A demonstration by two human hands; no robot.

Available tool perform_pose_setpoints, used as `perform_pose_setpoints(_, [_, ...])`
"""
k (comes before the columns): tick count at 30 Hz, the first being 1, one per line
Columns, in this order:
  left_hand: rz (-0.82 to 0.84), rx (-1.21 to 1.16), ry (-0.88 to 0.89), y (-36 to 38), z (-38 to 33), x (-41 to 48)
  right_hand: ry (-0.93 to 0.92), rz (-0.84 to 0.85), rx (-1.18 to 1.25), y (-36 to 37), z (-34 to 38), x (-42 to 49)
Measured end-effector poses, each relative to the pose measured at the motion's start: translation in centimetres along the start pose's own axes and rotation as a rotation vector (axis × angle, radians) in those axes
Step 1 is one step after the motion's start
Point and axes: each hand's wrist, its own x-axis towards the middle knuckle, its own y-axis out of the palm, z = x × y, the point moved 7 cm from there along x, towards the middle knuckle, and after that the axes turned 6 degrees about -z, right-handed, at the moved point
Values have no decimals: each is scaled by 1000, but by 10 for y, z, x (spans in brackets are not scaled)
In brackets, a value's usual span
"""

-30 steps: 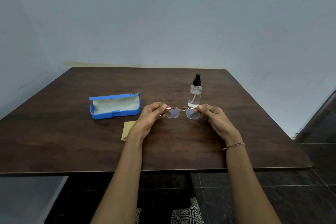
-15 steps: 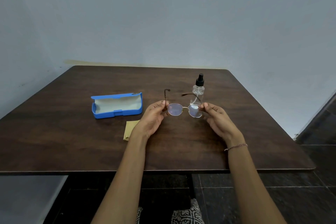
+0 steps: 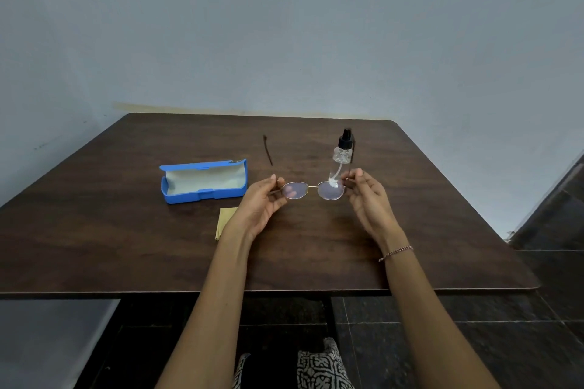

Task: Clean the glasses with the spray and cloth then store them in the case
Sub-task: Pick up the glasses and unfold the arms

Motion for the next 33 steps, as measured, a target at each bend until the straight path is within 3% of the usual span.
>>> perform_pose_setpoints(5, [-215,73,-110,-9,2,0,-20,135,-53,26,-4,-12])
perform_pose_setpoints(11, [-345,69,-117,-15,-2,2,-37,4,-116,13,-3,-14])
perform_pose_setpoints(22, [-401,359,0,-29,-17,2,28,-246,-419,1,-21,10])
perform_pose_setpoints(33, [-415,846,53,-36,-28,10,152,-256,-675,-6,-34,32])
